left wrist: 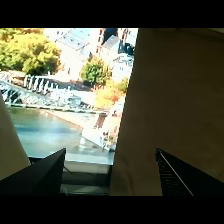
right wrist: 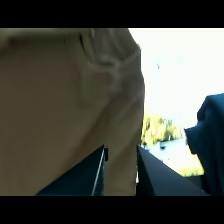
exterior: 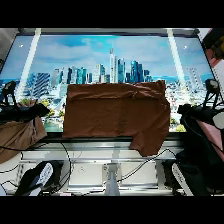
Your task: Fold the clothes and pants, and hang the long-sleeved shirts on hangers.
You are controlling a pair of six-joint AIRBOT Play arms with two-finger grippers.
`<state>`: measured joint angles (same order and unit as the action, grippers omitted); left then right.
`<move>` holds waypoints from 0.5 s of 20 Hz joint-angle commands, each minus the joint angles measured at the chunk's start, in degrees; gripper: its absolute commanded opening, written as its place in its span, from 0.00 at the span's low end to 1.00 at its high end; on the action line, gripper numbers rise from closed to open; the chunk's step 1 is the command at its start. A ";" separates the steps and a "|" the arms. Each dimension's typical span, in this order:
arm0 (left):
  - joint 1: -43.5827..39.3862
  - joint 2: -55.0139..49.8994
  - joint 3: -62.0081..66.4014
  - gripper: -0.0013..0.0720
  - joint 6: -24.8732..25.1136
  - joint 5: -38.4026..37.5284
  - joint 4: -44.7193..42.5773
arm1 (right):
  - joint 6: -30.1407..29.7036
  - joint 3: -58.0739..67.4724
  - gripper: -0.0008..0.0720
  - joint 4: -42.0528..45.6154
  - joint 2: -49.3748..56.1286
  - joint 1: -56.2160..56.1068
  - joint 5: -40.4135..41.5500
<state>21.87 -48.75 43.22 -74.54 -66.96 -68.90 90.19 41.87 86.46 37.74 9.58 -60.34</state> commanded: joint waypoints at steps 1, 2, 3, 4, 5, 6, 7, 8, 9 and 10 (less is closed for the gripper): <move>0.00 0.04 -0.17 0.86 0.04 0.07 0.15 | 1.38 7.93 0.20 0.13 2.86 4.48 1.07; 0.00 0.04 -0.17 0.86 0.04 0.09 0.17 | 2.49 9.60 0.03 -0.98 3.65 7.52 0.63; 0.00 0.04 -0.17 0.86 0.04 0.11 0.15 | 3.61 11.30 0.03 -2.19 4.35 11.15 0.35; 0.00 0.04 -0.17 0.86 0.04 0.13 0.15 | 3.61 12.68 0.03 -3.93 5.01 14.71 -0.24; 0.00 0.02 -0.17 0.86 0.04 0.20 0.15 | 3.10 13.70 0.03 -5.66 5.79 18.67 -1.20; 0.00 0.02 -0.17 0.86 0.04 0.35 0.15 | 1.64 14.08 0.03 -7.72 6.69 22.40 -2.75; 0.00 0.02 -0.17 0.86 0.04 0.35 0.15 | 0.11 13.79 0.03 -11.32 8.09 25.62 -4.63; 0.00 0.02 -0.17 0.86 0.04 0.39 0.15 | -0.48 13.00 0.02 -16.87 9.81 27.26 -6.40; 0.00 0.02 -0.17 0.86 0.04 0.48 0.15 | -6.62 11.93 0.02 -25.29 11.98 27.32 -9.35; 0.00 0.02 -0.17 0.86 0.04 0.74 0.15 | -13.86 10.84 0.02 -33.68 14.23 26.34 -13.66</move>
<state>21.87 -48.75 43.07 -74.52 -66.61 -68.75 87.66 53.58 71.40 47.48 32.67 -65.87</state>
